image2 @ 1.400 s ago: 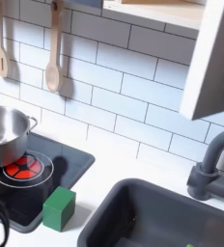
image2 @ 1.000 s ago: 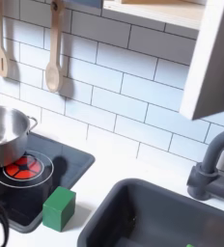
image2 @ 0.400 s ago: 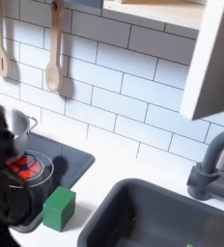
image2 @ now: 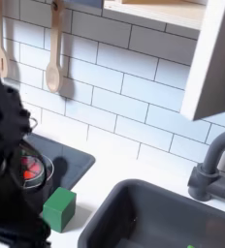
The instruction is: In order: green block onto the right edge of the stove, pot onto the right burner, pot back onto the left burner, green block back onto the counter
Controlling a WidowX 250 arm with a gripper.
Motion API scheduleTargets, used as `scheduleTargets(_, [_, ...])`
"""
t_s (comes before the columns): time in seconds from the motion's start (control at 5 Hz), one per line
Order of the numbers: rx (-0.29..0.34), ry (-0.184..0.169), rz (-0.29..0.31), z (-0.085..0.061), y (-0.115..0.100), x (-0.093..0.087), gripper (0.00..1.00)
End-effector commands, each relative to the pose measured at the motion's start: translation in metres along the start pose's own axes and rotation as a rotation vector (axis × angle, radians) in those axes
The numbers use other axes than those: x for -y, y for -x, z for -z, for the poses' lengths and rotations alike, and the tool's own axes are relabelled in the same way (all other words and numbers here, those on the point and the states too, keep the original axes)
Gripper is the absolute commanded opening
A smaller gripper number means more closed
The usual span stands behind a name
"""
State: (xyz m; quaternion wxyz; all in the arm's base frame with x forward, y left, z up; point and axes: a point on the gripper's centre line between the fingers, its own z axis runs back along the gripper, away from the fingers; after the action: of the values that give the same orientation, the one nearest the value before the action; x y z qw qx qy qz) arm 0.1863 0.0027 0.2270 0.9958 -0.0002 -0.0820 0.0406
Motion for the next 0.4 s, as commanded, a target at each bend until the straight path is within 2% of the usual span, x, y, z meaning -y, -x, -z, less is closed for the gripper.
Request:
scheduleTargets(0.0, [0.004,-0.013,0.01,0.013,-0.025,0.0,1.0])
scheduleTargets(0.2, [0.007,-0.015,-0.008,0.019,-0.039,-0.001,1.0])
